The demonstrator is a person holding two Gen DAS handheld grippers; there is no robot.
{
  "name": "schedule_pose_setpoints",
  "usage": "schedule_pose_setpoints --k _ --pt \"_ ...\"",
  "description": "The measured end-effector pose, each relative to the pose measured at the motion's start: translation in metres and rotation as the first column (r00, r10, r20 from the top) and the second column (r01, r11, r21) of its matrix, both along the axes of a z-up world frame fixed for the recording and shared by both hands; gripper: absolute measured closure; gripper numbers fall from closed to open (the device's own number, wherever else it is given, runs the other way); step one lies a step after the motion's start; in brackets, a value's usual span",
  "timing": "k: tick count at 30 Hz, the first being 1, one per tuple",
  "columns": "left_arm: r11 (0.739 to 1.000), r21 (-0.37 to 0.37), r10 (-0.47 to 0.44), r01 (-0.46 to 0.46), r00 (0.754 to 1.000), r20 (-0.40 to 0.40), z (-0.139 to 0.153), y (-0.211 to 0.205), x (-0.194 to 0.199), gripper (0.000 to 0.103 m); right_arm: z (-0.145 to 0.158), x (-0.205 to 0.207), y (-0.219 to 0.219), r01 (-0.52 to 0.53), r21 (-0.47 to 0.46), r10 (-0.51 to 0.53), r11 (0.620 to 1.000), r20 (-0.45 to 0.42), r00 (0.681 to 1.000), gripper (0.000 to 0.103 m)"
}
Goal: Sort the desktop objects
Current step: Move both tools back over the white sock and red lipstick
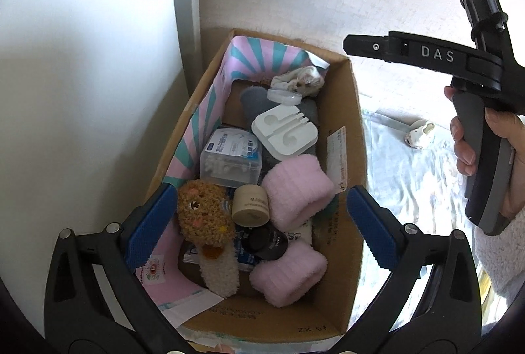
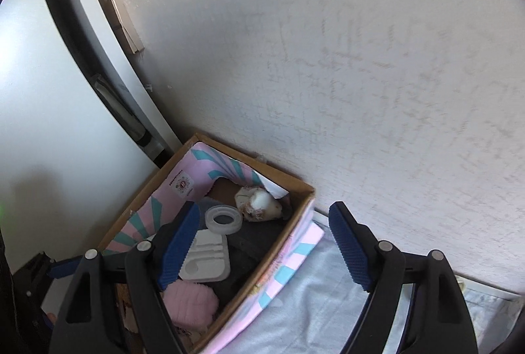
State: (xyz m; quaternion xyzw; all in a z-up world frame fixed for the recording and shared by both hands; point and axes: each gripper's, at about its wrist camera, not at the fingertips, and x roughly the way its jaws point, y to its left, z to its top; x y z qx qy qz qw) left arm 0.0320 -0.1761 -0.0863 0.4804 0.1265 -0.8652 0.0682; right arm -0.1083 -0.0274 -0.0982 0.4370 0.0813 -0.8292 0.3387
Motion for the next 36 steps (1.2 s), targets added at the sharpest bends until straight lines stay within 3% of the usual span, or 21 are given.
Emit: schedule_pose_setpoints --k 12,15,21,28,36 --pt "0.996 -0.028 -0.087 0.086 0.995 -0.053 0.033 0.035 -0.002 0.0 0.037 0.001 0.053 0.041 -0.012 -0.042 0.999 -0.063 0.997 0.026" --pt "0.993 -0.01 -0.121 0.12 0.989 -0.081 0.042 0.045 -0.007 0.0 0.052 0.012 0.089 0.088 -0.008 -0.088 0.996 -0.118 0.989 0.026" --pt "0.973 0.012 -0.226 0.229 0.965 -0.129 0.056 0.073 -0.027 0.0 0.052 0.037 0.153 0.139 0.03 -0.134 0.99 -0.131 0.982 0.026" --pt "0.924 0.02 -0.374 0.383 0.912 -0.169 0.063 0.12 -0.059 0.0 0.019 0.08 0.205 0.171 0.096 -0.161 0.981 -0.108 0.981 0.026" --pt "0.827 0.06 -0.537 0.559 0.818 -0.206 0.039 0.178 -0.104 0.0 -0.039 0.132 0.217 0.177 0.138 -0.174 0.975 -0.033 0.984 0.026"
